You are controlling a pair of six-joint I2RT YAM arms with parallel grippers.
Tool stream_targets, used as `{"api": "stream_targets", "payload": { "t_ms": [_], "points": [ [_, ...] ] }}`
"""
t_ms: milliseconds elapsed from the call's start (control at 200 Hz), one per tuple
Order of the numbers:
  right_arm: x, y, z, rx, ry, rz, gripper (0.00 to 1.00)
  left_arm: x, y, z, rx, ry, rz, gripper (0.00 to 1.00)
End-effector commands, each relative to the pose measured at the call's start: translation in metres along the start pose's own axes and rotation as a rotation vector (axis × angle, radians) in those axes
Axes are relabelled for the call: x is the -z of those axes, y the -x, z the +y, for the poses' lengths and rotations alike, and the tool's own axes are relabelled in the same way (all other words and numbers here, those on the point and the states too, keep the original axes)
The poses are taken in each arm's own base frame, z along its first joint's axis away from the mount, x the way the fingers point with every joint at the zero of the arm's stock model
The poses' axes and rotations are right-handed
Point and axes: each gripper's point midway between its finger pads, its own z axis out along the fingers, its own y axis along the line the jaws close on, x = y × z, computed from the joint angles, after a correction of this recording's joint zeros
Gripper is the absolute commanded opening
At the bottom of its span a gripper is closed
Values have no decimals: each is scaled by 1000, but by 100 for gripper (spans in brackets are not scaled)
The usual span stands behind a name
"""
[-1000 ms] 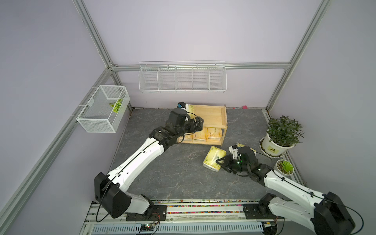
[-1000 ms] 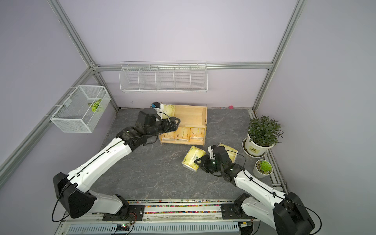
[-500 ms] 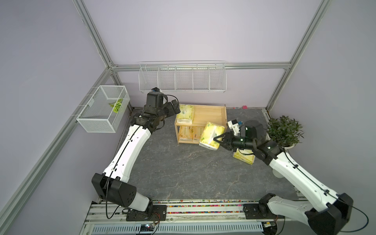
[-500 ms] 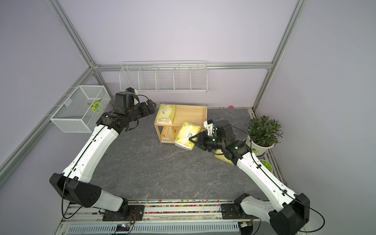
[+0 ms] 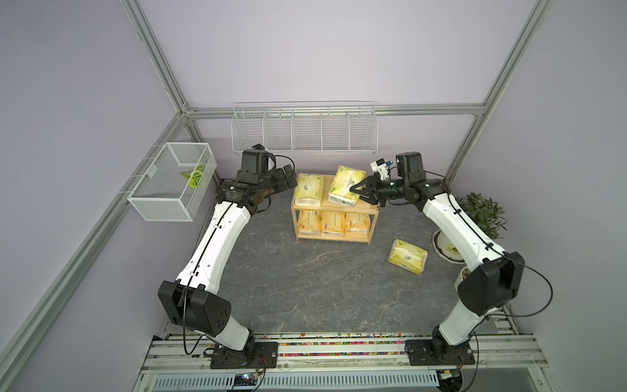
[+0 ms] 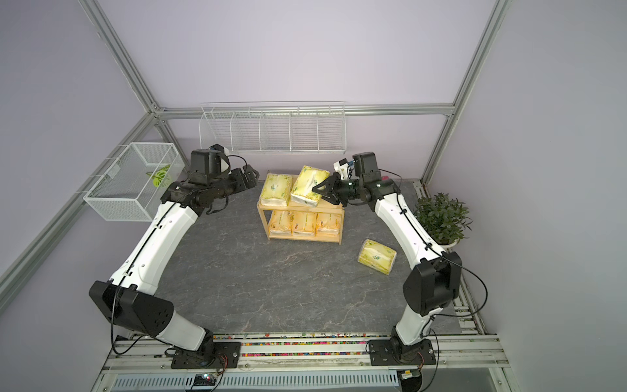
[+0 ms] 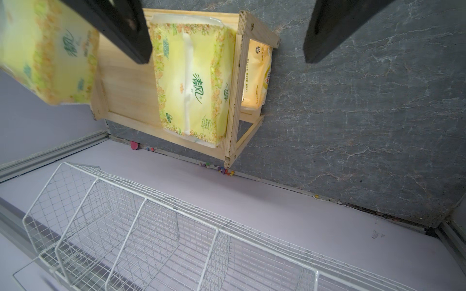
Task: Place the tissue boxes on the shelf by color
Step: Place a box of tissues on the shelf.
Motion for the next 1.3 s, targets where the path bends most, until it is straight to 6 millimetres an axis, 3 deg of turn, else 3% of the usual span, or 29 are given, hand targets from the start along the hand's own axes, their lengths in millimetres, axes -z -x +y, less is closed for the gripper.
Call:
{"api": "stream_targets", "payload": {
  "t_ms": [0,335,530,575,710,770,1025,1295],
  "points": [
    [-4,0,2,21,6,48,26,-2,4,-3,-22,-14,4,100],
    [-27,8,-29,10,-82,102,26,-3,6,0,-23,-16,-2,100],
    [-36,15,-36,28,-127,125,28,-7,2,1,-18,-20,5,100],
    [-38,17,-38,32,-142,125,33,-8,1,1,-15,-19,7,100],
    [-38,21,-40,47,-167,113,66,-12,-2,4,-11,-12,14,100],
    [-34,23,-39,62,-185,97,74,-16,-2,6,-10,-5,17,100],
    [-12,36,-39,137,-320,10,81,-33,8,11,10,-3,13,100],
    [-30,40,-38,147,-334,22,81,-52,15,7,17,-40,11,100]
  ]
}}
